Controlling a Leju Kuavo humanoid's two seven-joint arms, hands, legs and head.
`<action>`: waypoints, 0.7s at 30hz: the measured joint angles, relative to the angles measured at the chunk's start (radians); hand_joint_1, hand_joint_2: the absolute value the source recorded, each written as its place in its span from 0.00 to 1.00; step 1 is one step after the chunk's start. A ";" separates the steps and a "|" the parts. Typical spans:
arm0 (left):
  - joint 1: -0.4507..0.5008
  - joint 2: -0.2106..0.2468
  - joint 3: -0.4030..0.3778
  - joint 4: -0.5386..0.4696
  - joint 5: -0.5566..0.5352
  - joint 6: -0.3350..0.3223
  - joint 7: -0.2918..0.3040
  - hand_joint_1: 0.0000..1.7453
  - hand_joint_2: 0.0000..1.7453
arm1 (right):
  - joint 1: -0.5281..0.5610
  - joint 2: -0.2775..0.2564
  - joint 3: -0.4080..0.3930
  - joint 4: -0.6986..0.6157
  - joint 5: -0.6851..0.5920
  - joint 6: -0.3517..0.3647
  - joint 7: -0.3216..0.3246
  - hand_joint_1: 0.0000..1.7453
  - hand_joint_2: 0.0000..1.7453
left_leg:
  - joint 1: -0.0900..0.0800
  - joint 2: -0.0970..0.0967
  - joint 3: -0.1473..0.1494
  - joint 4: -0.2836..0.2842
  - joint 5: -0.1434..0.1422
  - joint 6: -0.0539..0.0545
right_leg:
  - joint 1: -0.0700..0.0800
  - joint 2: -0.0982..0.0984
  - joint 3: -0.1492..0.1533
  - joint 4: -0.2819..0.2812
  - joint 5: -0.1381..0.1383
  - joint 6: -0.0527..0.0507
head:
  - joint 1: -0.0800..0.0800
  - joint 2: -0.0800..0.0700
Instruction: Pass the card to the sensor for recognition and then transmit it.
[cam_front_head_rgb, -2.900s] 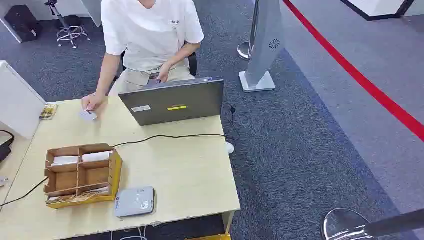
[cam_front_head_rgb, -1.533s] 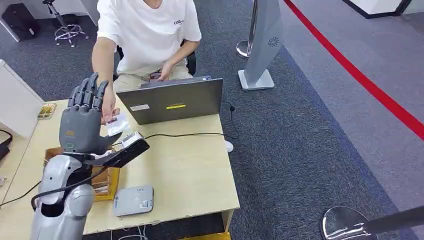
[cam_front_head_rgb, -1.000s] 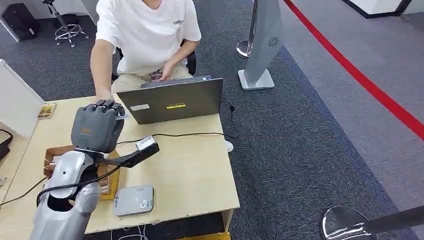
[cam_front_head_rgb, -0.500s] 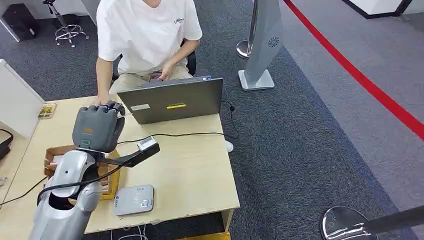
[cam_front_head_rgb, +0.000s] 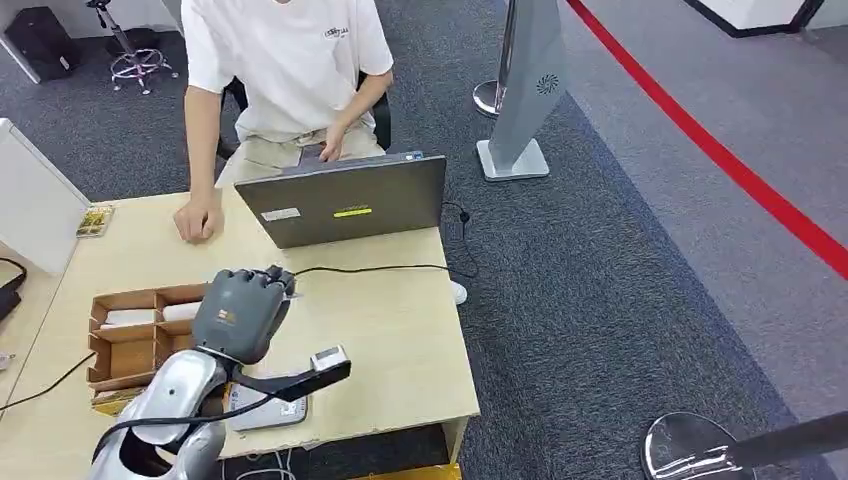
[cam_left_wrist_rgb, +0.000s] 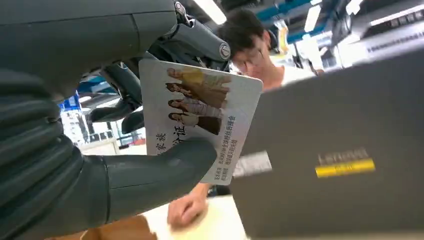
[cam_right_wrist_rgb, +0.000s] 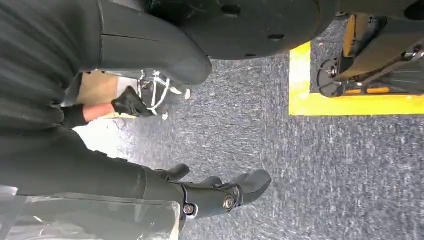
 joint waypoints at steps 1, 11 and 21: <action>0.005 0.007 -0.006 0.000 0.003 -0.001 0.003 1.00 1.00 | 0.000 0.000 0.000 0.000 0.000 0.002 0.000 0.00 1.00 | 0.000 0.000 0.000 0.000 0.000 0.000 | 0.000 0.000 0.000 0.000 0.000 0.000 | 0.000 0.000; 0.047 -0.002 -0.056 -0.013 -0.068 -0.103 0.132 1.00 1.00 | -0.001 -0.004 -0.010 0.000 0.005 0.007 0.008 0.00 1.00 | 0.000 0.000 -0.001 0.000 0.001 0.000 | 0.000 -0.001 0.000 0.000 0.000 0.000 | 0.000 0.000; 0.072 -0.023 -0.056 0.002 -0.092 -0.171 0.176 1.00 1.00 | -0.001 -0.004 -0.018 0.000 0.005 -0.005 0.011 0.00 1.00 | 0.000 -0.001 -0.001 0.000 0.001 0.000 | 0.000 -0.001 0.000 0.000 0.000 0.000 | 0.000 0.000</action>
